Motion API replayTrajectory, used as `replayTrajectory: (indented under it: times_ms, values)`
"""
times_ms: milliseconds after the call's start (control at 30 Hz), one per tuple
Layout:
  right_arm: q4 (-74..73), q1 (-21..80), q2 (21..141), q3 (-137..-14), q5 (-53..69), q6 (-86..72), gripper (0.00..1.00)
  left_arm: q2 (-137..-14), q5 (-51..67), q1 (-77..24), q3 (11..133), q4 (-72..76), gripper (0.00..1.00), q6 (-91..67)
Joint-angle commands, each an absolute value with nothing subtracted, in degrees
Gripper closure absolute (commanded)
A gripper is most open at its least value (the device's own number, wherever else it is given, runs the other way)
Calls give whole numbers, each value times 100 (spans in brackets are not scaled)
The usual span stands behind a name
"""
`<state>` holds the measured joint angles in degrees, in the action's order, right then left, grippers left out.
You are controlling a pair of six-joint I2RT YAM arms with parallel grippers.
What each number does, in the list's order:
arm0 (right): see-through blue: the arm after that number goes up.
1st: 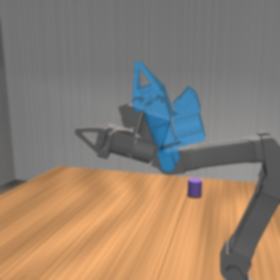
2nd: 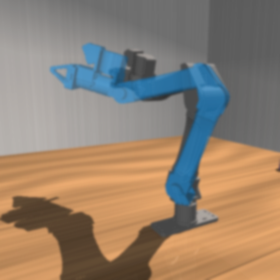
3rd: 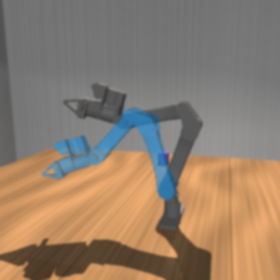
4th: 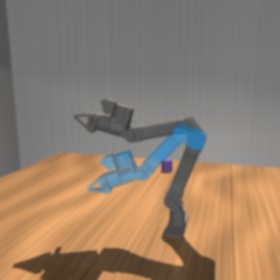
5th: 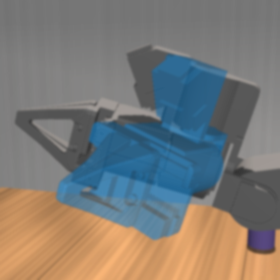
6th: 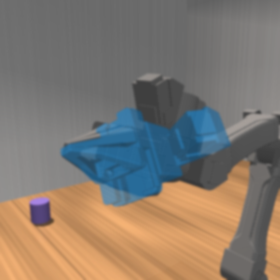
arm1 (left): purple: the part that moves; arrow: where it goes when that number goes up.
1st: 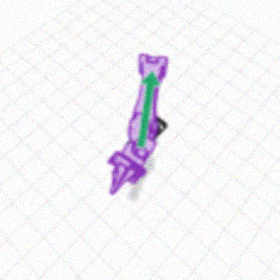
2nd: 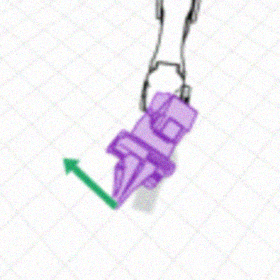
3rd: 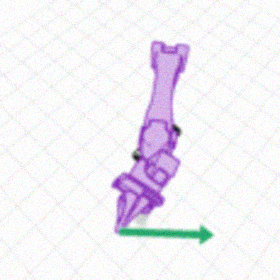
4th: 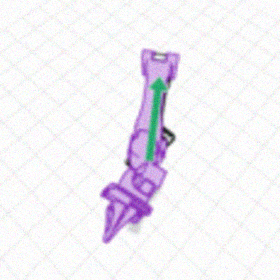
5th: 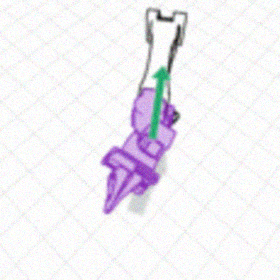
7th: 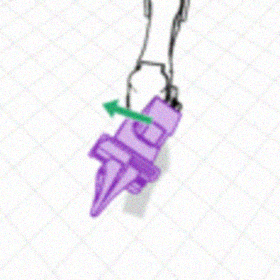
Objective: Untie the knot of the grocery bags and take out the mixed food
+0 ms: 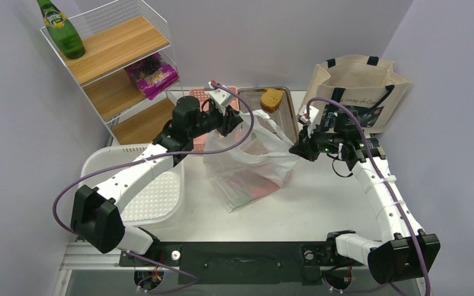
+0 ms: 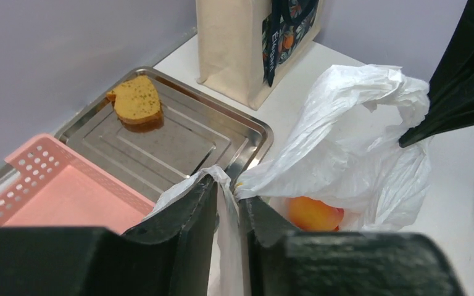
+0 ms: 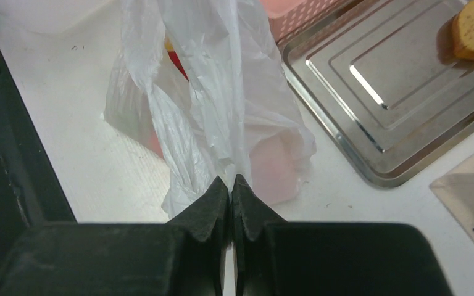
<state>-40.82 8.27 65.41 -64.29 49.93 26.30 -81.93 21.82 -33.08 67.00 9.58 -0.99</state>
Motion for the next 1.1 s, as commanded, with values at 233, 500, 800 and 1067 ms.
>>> replayTrajectory:
  times_ms: [233,500,800,1067]
  values:
    - [-4269,567,6559,-6680,4834,2160,99,-7146,2605,-2919,6757,-137,34,155]
    - [-4032,221,6980,-7071,4882,1896,97,-7235,2567,-2778,6947,-911,28,656]
    - [-3875,214,7048,-7111,4882,1916,96,-8476,1776,-2583,8054,-967,28,643]
    - [-3566,127,7373,-7402,4734,1904,96,-9696,2058,-2585,9083,-2008,22,580]
